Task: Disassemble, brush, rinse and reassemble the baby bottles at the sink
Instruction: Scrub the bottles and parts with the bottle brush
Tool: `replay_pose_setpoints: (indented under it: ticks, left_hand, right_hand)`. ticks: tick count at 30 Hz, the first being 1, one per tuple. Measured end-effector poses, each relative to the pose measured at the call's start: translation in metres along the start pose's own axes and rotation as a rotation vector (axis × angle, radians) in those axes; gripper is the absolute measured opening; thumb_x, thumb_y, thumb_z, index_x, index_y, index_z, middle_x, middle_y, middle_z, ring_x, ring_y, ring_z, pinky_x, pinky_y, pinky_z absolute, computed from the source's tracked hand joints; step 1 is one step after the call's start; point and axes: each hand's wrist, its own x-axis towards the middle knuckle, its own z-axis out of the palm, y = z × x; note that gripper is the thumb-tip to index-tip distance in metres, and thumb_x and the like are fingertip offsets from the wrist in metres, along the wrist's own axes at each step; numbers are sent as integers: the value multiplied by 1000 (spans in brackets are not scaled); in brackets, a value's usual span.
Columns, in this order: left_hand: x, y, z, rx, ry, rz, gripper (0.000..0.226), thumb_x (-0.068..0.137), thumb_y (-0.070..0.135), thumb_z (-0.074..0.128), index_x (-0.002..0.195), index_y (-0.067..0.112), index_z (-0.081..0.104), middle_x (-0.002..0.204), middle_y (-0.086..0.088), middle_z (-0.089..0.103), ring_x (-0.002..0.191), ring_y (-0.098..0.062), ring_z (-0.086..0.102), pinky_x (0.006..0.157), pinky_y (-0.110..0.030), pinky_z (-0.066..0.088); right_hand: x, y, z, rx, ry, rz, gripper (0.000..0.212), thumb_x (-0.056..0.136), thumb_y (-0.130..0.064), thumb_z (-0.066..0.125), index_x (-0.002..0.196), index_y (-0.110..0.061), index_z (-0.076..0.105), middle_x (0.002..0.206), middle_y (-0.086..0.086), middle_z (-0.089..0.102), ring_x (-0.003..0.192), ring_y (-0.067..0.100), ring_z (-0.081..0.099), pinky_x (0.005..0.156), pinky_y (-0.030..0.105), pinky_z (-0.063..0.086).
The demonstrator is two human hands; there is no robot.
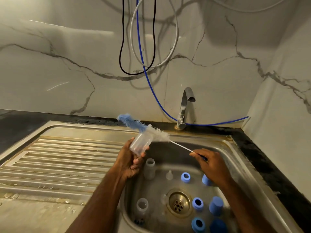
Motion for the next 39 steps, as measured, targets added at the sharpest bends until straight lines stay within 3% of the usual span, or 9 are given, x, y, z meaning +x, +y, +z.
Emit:
replay_pose_setpoints:
  ticks: [6, 11, 14, 17, 23, 26, 29, 34, 39]
  left_hand:
    - [6, -11, 12, 77, -7, -12, 67, 102, 56, 35, 95, -3, 66, 61, -10, 57, 30, -9, 42, 27, -15, 29]
    - [1, 0, -2, -61, -77, -20, 68, 102, 55, 32, 96, -2, 67, 57, -8, 56, 28, -9, 42, 26, -15, 30]
    - [3, -10, 11, -16, -65, -17, 65, 101, 52, 36, 92, -3, 70, 58, -9, 54, 27, -9, 39, 26, -13, 26]
    - [5, -12, 14, -48, -86, -32, 65, 101, 51, 36, 91, -4, 70, 58, -8, 54, 27, -8, 39, 25, -13, 27]
    - [0, -4, 11, -94, -53, -10, 60, 102, 51, 36, 104, -4, 60, 62, -11, 58, 33, -11, 48, 28, -18, 38]
    - [4, -17, 21, -44, 17, 94, 53, 100, 42, 50, 126, -3, 56, 91, -25, 67, 63, -23, 68, 55, -28, 60]
    - [1, -16, 20, -92, 26, 163, 57, 92, 30, 58, 140, 0, 50, 111, -25, 68, 88, -28, 69, 77, -35, 61]
    - [1, -21, 29, 86, 40, 169, 52, 102, 46, 43, 130, 4, 54, 95, -19, 68, 71, -22, 64, 62, -32, 53]
    - [1, -23, 28, 34, 55, 192, 46, 98, 39, 46, 127, 4, 56, 91, -16, 71, 70, -22, 65, 66, -33, 53]
  right_hand:
    - [4, -22, 22, 71, 4, -29, 21, 96, -31, 61, 105, -20, 76, 96, -11, 73, 91, -1, 66, 82, 13, 51]
    - [1, -1, 2, 99, -3, 46, 18, 94, -22, 66, 97, -40, 69, 94, -20, 71, 94, -3, 66, 82, 9, 47]
    - [2, -9, 10, 122, -17, 25, 14, 95, -21, 65, 100, -32, 72, 95, -17, 72, 94, -3, 66, 83, 7, 48]
    - [5, -17, 23, 138, -38, -15, 15, 95, -25, 63, 104, -20, 75, 96, -12, 73, 93, -1, 67, 84, 10, 49]
    - [2, -3, 12, 165, -66, 52, 19, 97, -18, 61, 97, -34, 71, 96, -18, 73, 94, -2, 67, 85, 11, 50]
    - [3, -14, 19, 142, -116, 24, 15, 97, -21, 62, 99, -30, 75, 95, -17, 73, 93, -1, 67, 83, 9, 49]
    - [4, -15, 21, 105, -217, 14, 14, 98, -26, 62, 100, -28, 76, 93, -17, 73, 92, 2, 67, 82, 14, 52]
    - [5, -16, 20, 126, -4, 85, 14, 97, -22, 63, 100, -25, 76, 93, -14, 74, 91, 0, 68, 83, 18, 53]
    - [2, -20, 14, 100, -255, 63, 17, 98, -27, 61, 91, -31, 75, 86, -10, 73, 85, 5, 68, 81, 31, 57]
